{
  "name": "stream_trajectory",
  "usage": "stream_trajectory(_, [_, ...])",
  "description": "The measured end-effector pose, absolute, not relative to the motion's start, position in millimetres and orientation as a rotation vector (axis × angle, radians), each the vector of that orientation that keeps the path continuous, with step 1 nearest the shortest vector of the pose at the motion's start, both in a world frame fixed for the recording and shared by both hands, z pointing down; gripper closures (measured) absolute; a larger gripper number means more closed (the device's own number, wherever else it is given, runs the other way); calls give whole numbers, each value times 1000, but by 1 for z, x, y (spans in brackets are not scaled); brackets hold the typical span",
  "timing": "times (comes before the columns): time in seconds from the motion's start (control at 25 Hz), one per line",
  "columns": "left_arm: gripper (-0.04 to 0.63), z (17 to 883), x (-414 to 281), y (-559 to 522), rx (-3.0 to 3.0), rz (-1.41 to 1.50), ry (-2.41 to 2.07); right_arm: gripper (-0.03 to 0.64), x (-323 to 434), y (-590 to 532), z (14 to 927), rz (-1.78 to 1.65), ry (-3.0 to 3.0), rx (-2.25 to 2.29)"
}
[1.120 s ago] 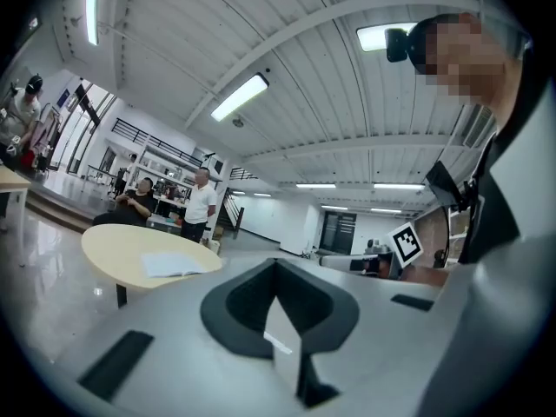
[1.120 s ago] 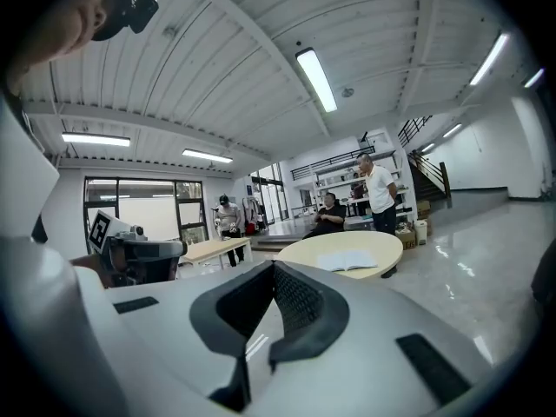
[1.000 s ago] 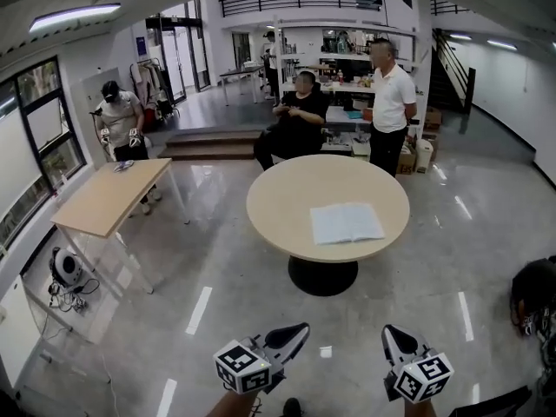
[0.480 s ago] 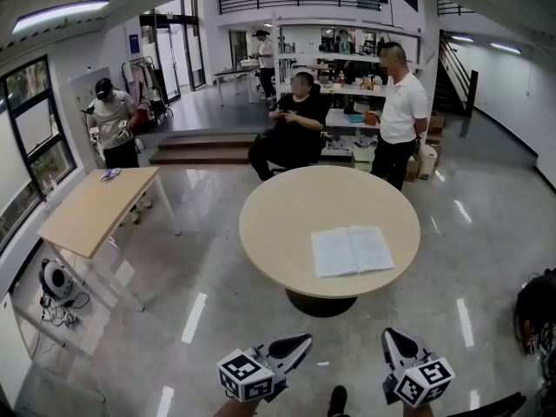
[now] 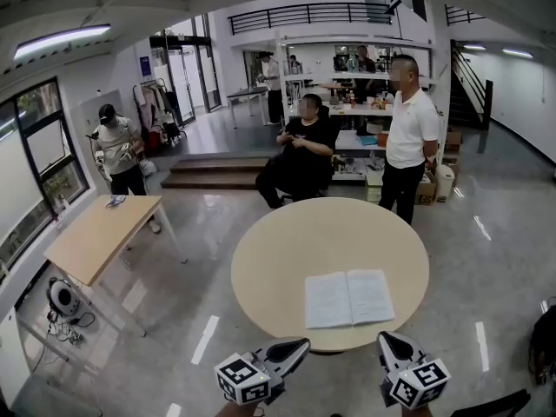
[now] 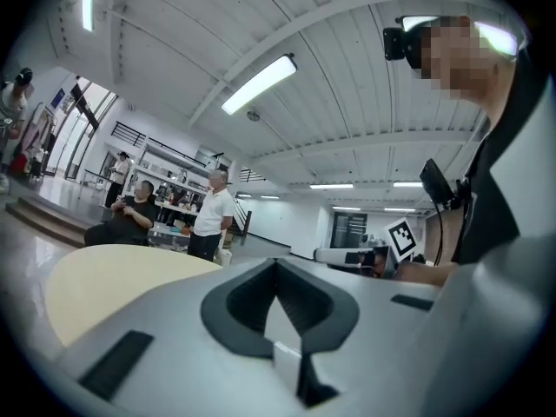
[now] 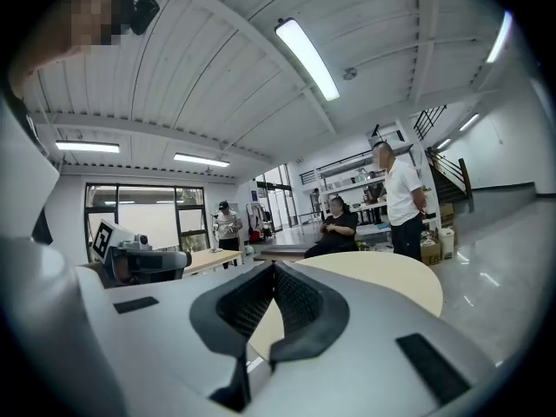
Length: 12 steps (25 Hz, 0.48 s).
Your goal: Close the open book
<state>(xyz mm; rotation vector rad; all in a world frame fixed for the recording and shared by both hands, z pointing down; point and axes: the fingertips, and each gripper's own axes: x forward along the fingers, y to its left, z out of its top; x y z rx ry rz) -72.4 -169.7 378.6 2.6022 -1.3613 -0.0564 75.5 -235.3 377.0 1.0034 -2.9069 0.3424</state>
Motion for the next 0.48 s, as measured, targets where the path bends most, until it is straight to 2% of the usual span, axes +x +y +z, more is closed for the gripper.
stream_trajectory(0.48, [603, 402, -103, -304, 2538, -9, -1396, 618, 34, -372, 395, 393, -2906, 931])
